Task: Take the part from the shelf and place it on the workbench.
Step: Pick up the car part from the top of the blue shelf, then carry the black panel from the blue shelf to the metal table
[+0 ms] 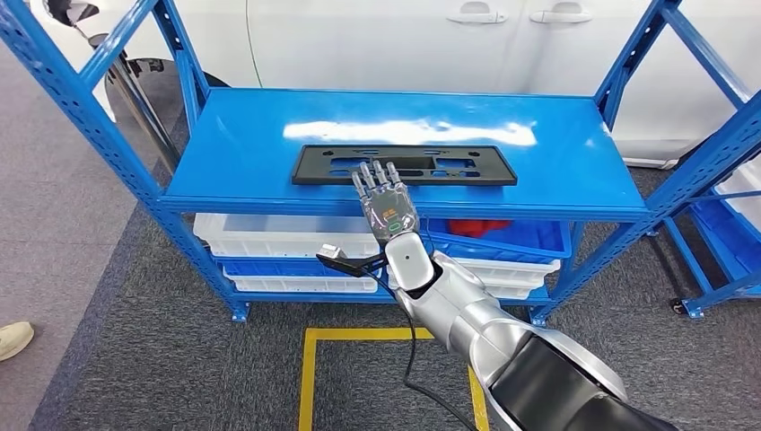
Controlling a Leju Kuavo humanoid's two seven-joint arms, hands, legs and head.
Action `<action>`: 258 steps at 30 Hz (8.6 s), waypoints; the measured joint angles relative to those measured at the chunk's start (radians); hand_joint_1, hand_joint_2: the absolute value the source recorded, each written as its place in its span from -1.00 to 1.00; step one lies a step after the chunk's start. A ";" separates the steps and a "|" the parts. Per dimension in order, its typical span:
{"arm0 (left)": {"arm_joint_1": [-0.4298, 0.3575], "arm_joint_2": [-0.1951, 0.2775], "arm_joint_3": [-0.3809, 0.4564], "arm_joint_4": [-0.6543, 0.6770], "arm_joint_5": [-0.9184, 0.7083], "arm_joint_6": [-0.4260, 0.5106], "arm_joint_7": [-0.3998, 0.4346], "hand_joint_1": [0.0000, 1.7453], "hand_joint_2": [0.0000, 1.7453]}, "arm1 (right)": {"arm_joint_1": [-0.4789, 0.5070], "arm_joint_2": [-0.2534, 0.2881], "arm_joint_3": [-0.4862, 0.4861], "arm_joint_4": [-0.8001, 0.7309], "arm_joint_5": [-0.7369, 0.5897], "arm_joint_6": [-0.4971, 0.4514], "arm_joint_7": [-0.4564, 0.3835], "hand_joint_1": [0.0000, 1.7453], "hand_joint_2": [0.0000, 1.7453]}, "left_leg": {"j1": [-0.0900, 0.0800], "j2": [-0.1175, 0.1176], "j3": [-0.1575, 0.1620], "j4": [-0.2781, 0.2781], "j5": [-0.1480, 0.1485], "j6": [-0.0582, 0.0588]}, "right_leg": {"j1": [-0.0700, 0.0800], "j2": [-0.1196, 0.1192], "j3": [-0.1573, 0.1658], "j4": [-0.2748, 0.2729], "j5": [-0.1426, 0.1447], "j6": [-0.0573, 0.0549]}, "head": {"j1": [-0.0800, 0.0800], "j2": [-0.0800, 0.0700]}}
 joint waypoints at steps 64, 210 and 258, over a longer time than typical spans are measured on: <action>-0.016 0.003 0.001 0.005 0.029 0.003 -0.036 -1.00 -1.00 | -0.001 -0.012 -0.107 0.001 0.058 0.293 0.008 1.00 1.00 | 0.007 -0.002 -0.030 0.013 0.018 -0.011 | 0.004 -0.003 0.010 0.003 -0.015 -0.015 | 0.001 0.000; 0.025 0.037 0.048 0.006 0.085 -0.014 -0.088 -1.00 1.00 | 0.688 -0.239 -0.514 -1.622 -1.729 0.922 -1.034 1.00 1.00 | -0.003 0.015 0.054 -0.018 -0.030 0.023 | -0.029 -0.002 -0.113 0.271 -0.131 0.062 | 0.001 0.000; 0.032 0.028 0.072 0.007 0.085 0.099 -0.074 -1.00 1.00 | 0.723 -0.245 -0.496 -1.767 -1.600 0.864 -1.062 1.00 1.00 | 0.009 0.007 -0.039 0.184 -0.096 -0.033 | -0.006 0.064 0.047 -0.016 -0.016 -0.015 | 0.000 0.000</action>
